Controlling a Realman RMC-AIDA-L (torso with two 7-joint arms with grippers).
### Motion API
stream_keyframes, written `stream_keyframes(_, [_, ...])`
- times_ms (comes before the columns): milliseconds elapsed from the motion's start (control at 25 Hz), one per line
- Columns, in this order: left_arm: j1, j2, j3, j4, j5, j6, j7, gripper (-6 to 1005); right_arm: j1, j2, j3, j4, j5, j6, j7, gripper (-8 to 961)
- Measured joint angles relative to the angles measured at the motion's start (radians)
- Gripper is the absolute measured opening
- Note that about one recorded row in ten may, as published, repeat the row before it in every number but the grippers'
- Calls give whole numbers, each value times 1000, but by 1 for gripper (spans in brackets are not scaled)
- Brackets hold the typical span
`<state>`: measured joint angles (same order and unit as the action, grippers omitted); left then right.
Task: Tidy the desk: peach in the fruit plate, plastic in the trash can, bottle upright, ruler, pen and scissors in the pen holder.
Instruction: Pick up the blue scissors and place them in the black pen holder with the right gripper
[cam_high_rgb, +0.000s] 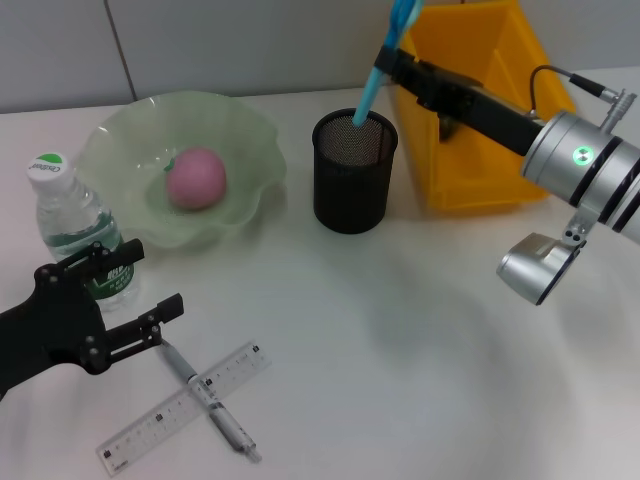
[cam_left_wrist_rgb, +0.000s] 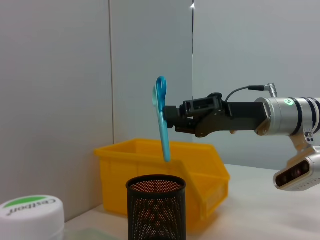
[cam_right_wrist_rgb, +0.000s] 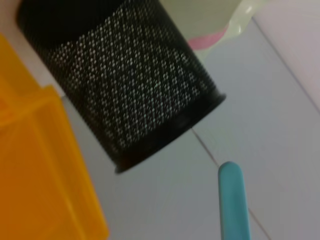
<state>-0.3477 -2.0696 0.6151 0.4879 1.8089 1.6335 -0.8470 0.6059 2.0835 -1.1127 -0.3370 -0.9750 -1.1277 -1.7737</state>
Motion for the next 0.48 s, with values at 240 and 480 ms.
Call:
stream_keyframes(240, [1, 1, 0, -25, -2, -13, 37, 774, 1, 4, -19, 5, 0, 9, -25, 327])
stream_keyframes(480, [1, 1, 3, -37, -2, -22, 70, 774, -1, 5, -7, 19, 13, 26, -71, 349])
